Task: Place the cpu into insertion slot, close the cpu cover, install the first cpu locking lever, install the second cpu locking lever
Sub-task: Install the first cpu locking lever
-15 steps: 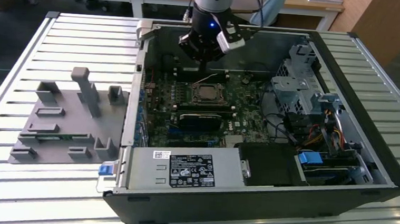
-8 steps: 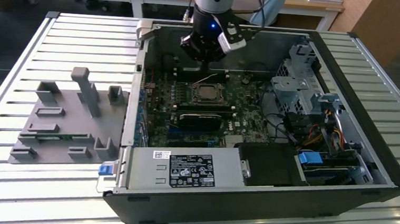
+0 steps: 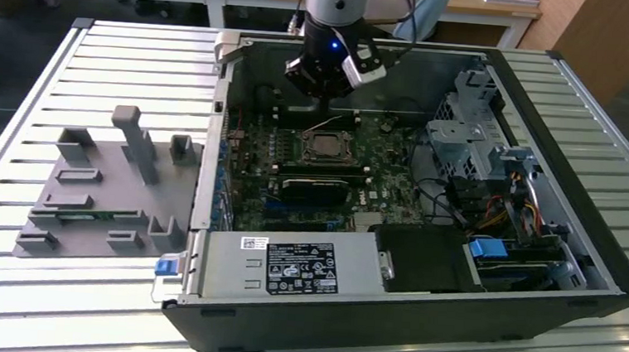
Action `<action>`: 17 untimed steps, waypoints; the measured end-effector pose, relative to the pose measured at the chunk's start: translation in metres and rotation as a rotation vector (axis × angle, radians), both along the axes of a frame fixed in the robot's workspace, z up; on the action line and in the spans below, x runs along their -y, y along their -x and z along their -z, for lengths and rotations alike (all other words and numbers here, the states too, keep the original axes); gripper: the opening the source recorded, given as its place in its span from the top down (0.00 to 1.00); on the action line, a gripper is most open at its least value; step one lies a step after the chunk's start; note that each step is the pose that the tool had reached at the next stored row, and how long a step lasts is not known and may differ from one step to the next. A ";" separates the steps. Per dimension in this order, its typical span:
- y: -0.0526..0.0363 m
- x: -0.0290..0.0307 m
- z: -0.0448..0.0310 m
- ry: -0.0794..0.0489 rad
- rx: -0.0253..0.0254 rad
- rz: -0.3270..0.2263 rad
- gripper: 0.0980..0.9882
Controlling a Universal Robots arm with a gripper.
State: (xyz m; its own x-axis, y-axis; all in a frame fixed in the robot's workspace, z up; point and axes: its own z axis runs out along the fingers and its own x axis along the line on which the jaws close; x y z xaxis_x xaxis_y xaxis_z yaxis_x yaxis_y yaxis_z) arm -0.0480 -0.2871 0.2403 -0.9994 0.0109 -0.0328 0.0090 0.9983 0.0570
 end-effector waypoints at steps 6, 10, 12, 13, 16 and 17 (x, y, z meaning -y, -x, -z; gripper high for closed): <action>-0.0022 -0.0002 0.0057 0.000 -0.0003 0.000 0.98; -0.0057 -0.0002 0.0082 0.000 -0.0004 0.000 0.98; -0.0069 -0.0004 0.0093 0.000 -0.0004 0.000 0.98; -0.0072 -0.0007 0.0100 0.000 -0.0003 0.000 0.98; -0.0078 -0.0013 0.0123 0.000 -0.0003 0.000 0.98; -0.0080 -0.0014 0.0129 0.000 -0.0003 0.000 0.98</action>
State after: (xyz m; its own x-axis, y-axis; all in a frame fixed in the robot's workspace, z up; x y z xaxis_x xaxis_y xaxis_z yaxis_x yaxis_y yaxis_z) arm -0.0400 -0.2856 0.2274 -0.9994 0.0106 -0.0326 0.0087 0.9983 0.0569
